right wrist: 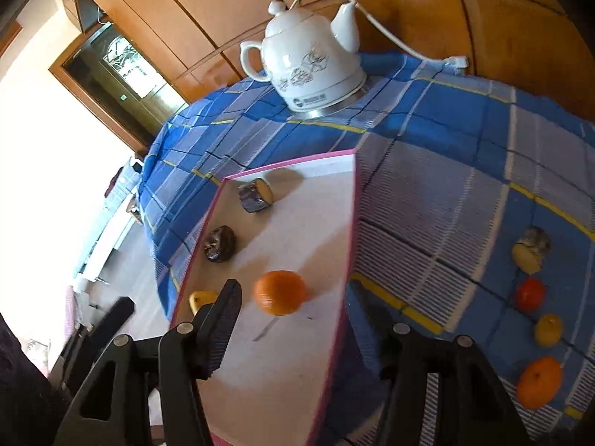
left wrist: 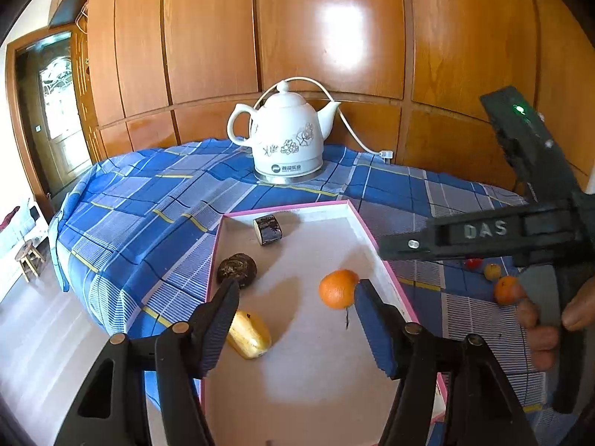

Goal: Organize fruits
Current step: 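Carry the orange into the pink tray and open the right gripper, then move the right gripper over the table fruits while the left gripper reaches toward the tan round fruit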

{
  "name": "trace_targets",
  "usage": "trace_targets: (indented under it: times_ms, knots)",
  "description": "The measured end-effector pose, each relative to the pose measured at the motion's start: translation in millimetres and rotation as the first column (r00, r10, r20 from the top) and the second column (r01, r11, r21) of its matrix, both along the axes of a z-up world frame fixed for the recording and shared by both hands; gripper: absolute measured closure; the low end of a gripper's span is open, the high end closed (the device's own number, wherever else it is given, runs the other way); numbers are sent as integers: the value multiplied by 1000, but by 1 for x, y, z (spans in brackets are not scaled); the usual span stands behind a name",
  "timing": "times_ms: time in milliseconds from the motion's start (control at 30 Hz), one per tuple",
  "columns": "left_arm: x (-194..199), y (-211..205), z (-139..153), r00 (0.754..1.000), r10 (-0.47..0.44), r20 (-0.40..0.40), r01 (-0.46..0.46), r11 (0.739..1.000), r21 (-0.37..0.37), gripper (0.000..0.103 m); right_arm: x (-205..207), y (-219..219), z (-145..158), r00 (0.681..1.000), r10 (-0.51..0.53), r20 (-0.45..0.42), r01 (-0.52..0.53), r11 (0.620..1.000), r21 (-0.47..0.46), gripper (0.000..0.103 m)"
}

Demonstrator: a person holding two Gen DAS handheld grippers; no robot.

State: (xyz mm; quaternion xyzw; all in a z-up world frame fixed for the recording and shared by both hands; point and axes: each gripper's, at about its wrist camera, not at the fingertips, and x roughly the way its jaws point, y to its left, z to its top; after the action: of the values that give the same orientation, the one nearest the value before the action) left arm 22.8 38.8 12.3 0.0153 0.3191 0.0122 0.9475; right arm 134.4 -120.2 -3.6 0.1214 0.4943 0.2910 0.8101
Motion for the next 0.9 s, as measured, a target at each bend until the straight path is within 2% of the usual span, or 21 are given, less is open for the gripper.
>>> trace_targets:
  times_ms: [233, 567, 900]
  knots:
    - [-2, -4, 1, 1000, -9, 4, 9, 1000, 9, 37, -10, -33, 0, 999, -48, 15, 49, 998, -34, 44]
    - [-4, -14, 1, 1000, -31, 4, 31, 999, 30, 36, -27, -77, 13, 992, -90, 89, 101, 986, -130, 44]
    - [-5, -29, -1, 998, -66, -1, 66, 996, 53, 36, -42, -140, 20, 976, -170, 138, 199, 951, -237, 44]
